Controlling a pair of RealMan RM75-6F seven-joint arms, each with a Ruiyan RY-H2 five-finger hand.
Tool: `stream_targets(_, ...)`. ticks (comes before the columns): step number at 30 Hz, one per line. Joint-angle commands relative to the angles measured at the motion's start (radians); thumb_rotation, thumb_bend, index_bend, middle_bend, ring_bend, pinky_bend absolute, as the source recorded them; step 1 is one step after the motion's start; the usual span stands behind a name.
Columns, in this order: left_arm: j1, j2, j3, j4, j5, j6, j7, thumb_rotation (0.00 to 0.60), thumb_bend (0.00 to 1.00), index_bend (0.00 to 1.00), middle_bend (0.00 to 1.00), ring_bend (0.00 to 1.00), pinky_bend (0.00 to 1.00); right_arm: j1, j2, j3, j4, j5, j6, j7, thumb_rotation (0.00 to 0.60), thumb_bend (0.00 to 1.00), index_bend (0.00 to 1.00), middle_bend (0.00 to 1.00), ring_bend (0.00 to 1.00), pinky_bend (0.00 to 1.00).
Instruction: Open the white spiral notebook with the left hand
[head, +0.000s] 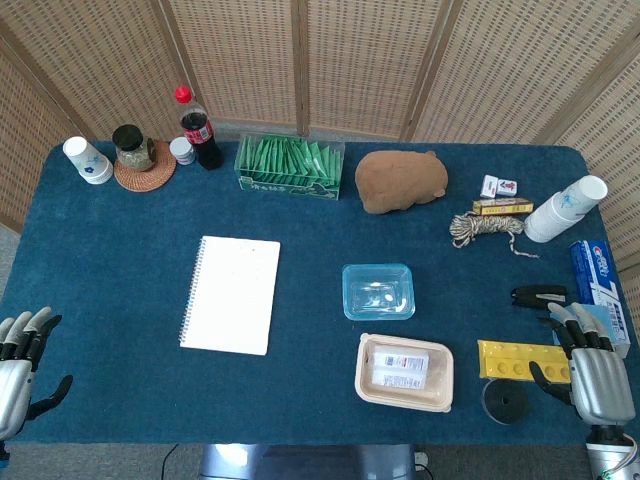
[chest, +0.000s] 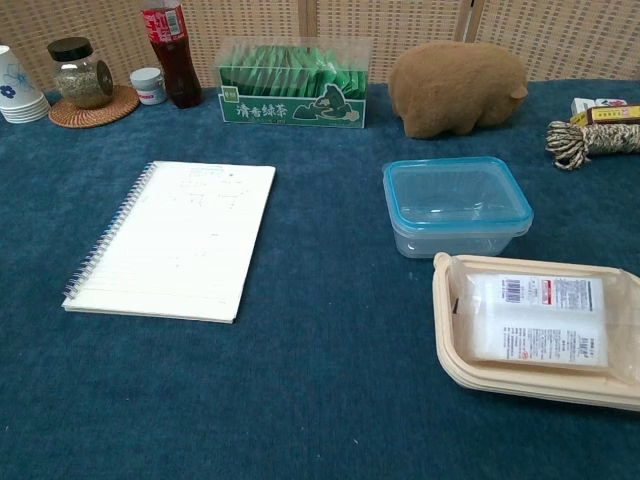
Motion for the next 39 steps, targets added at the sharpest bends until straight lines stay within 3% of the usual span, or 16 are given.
stream_targets(1, -0.003, -0.003, -0.004, 0.000, -0.005, -0.006, 0.002, 0.600, 0.27, 0.19, 0.09, 0.02, 0.00, 0.001, 0.000, 0.001, 0.000, 0.004, -0.003, -0.003, 0.600, 0.31, 0.25, 0.18, 0.07, 0.12)
stream_targets(15, -0.022, 0.005, -0.005, -0.013, 0.006, -0.034, 0.013, 0.600, 0.28, 0.19, 0.08, 0.01, 0.00, -0.017, -0.002, -0.001, 0.007, -0.001, 0.028, 0.018, 0.600, 0.31, 0.26, 0.18, 0.07, 0.12)
stream_targets(20, -0.063, 0.015, -0.027, -0.034, -0.002, -0.083, 0.040, 0.600, 0.28, 0.19, 0.08, 0.01, 0.00, -0.023, -0.008, -0.004, 0.009, 0.006, 0.029, 0.019, 0.600, 0.31, 0.26, 0.18, 0.07, 0.12)
stream_targets(26, -0.151, -0.019, -0.055, -0.073, -0.032, -0.210, 0.104, 0.600, 0.28, 0.19, 0.06, 0.00, 0.00, -0.033, -0.003, -0.002, 0.000, 0.013, 0.042, 0.010, 0.600, 0.31, 0.25, 0.18, 0.07, 0.12)
stream_targets(39, -0.346, -0.192, -0.082, -0.047, -0.060, -0.477, 0.268, 0.600, 0.28, 0.19, 0.05, 0.00, 0.00, -0.046, 0.006, 0.001, 0.003, 0.034, 0.046, 0.020, 0.600, 0.31, 0.26, 0.18, 0.07, 0.12)
